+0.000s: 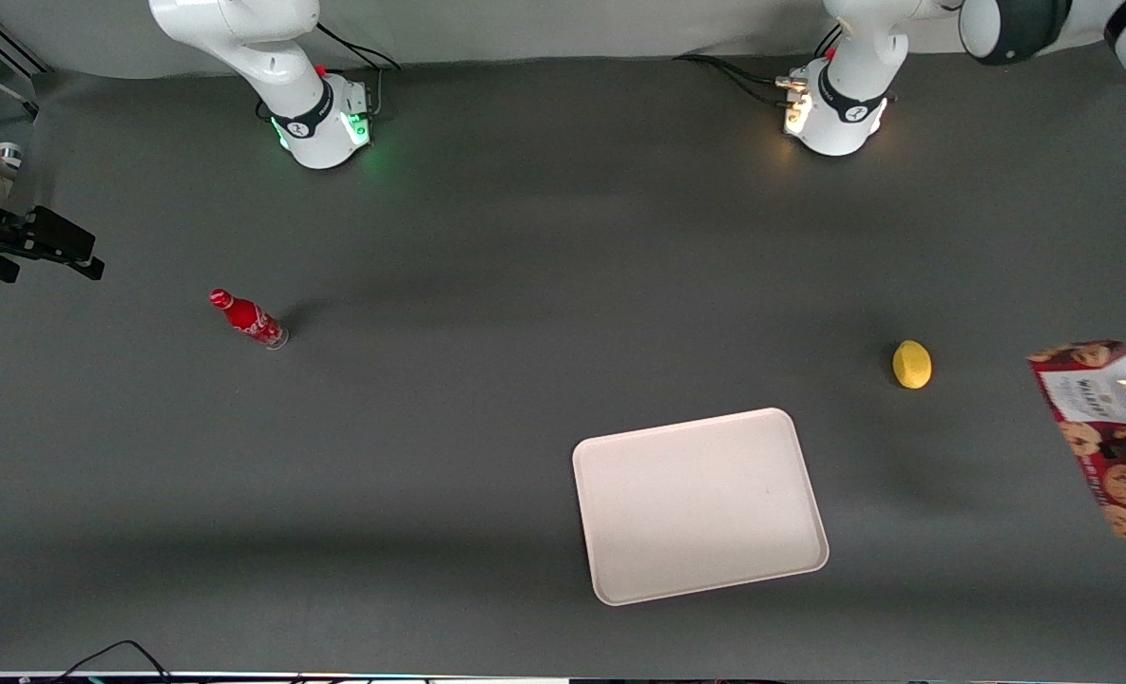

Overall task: Place red cookie box on tray
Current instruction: 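Lift the cookie box with the left gripper and carry it toward the tray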

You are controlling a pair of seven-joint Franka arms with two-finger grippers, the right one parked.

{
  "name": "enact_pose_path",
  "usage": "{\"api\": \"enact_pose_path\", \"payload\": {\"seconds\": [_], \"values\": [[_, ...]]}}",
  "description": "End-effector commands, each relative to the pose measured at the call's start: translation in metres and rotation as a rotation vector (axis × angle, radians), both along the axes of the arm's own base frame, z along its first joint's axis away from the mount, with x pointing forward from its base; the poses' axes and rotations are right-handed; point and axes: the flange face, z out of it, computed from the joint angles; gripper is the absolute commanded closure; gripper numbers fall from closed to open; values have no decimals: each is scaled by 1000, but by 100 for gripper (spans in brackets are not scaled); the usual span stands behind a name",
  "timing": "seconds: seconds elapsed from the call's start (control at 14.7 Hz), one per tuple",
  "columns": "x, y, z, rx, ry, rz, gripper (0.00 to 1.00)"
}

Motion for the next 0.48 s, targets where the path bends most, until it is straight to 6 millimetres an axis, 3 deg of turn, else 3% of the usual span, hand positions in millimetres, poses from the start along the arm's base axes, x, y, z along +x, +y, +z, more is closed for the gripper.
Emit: {"api": "enact_pose_path", "payload": {"seconds": [0.0, 0.07, 0.2, 0.34, 0.41], "values": [[-5, -130, 5, 2, 51, 27, 100], [-6, -167, -11, 5, 62, -16, 100], [-1, -223, -53, -4, 13, -103, 100], [5, -253, -110, 32, -30, -167, 100], [8, -259, -141, 63, -46, -196, 100]]}}
